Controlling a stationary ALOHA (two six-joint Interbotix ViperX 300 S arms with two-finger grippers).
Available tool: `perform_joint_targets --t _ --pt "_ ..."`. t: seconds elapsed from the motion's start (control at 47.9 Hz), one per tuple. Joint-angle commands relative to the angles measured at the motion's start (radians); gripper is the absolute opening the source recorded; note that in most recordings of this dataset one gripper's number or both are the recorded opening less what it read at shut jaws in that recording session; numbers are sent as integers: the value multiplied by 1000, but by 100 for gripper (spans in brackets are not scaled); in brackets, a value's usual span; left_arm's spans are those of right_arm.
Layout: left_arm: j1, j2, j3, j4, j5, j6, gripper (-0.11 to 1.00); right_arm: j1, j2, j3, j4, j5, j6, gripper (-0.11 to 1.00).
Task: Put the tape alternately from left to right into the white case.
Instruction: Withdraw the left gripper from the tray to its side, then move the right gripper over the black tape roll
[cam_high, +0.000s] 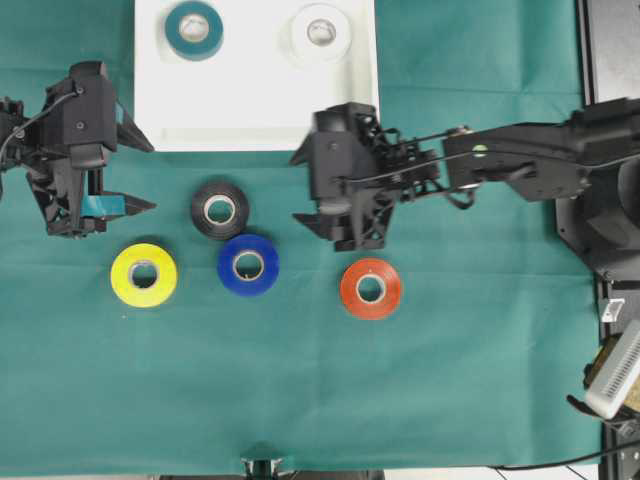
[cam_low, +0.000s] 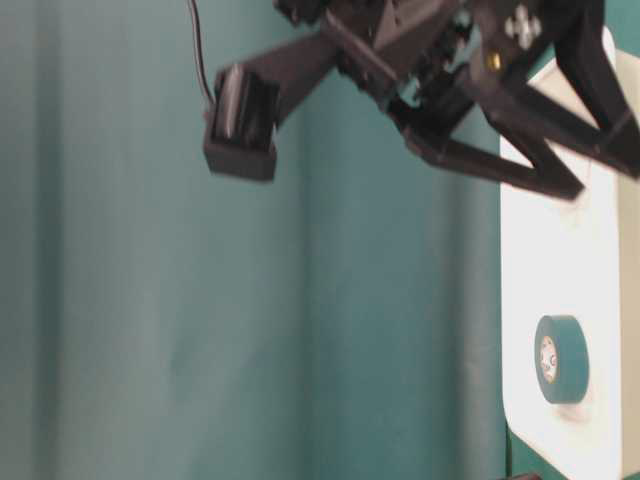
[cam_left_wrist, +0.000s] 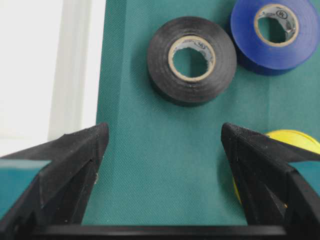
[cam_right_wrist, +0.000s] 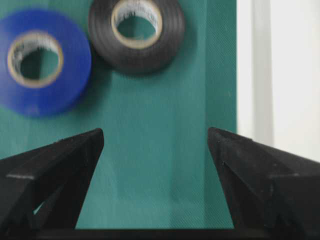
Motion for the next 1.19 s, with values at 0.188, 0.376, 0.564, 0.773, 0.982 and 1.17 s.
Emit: perform_joint_targets --t 0.188,0.376,0.564,0.773,0.982,1.17 --pt "-3 -6 -21 -2 -3 2 100 38 52 -117 3 23 31 84" --pt "-3 -6 -25 -2 12 2 100 44 101 -186 3 43 87 84" --pt "-2 -6 -25 -2 23 2 100 48 155 -265 3 100 149 84" --pt "-3 -8 -25 -2 25 3 100 54 215 -359 3 198 206 84" --pt "-2 -6 -25 -2 38 3 100 64 258 -434 5 287 256 84" --pt "-2 -6 -25 -2 54 3 100 67 272 -463 5 313 279 84"
